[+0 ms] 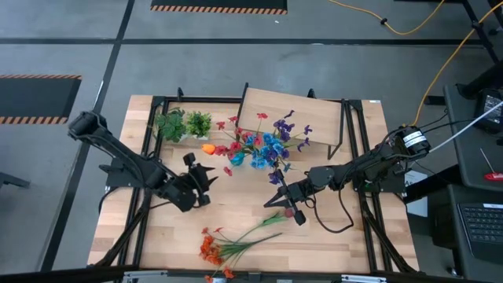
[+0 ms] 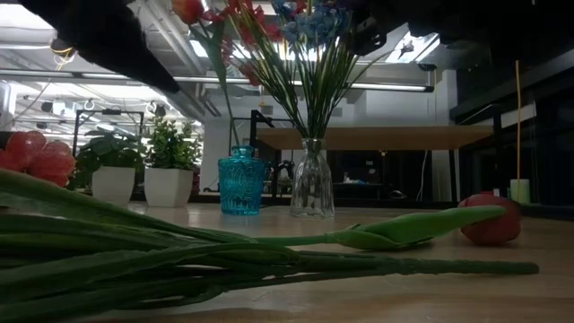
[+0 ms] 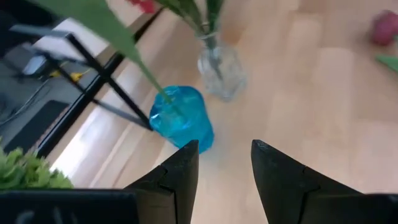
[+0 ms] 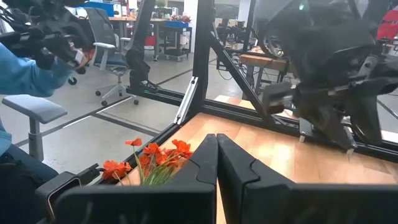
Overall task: Pick and place flowers into a vace then onto a shelf
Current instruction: Adjust the blue vase on the table
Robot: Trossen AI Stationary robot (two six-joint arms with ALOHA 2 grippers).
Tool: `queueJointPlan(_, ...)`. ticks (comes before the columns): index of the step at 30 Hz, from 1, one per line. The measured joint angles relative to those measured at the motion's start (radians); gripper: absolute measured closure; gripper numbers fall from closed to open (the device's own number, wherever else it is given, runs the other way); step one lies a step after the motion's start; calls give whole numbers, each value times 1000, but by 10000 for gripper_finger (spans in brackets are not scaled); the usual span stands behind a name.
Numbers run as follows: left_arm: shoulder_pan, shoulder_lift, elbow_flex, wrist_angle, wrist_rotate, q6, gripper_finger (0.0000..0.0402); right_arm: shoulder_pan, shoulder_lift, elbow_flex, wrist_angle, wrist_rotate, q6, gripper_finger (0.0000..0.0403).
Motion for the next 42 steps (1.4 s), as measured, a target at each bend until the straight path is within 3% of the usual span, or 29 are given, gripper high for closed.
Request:
queueJointPlan(4,19,21,-8,5,-40,-123,261,0,0,0,0,0,0,398)
queueJointPlan(9,55,12,-93,120,-60,-148,260,0,0,0,0,0,-1,398)
queueJointPlan(18,207,13,-323,749,79,194,260,0,0,0,-1,0,-2,398)
queueJointPlan(23,304,13,-423,999,196,316,260,0,0,0,-1,0,-3,398)
queueJointPlan(26,358,18,-443,1018,289,299,261,0,0,0,-1,0,-5,398)
queueJointPlan(30,403,55,-443,1041,327,293,261,0,0,0,-1,0,-12,398)
queueJointPlan(42,413,66,-443,1050,297,400,246,0,0,0,-8,0,-30,398)
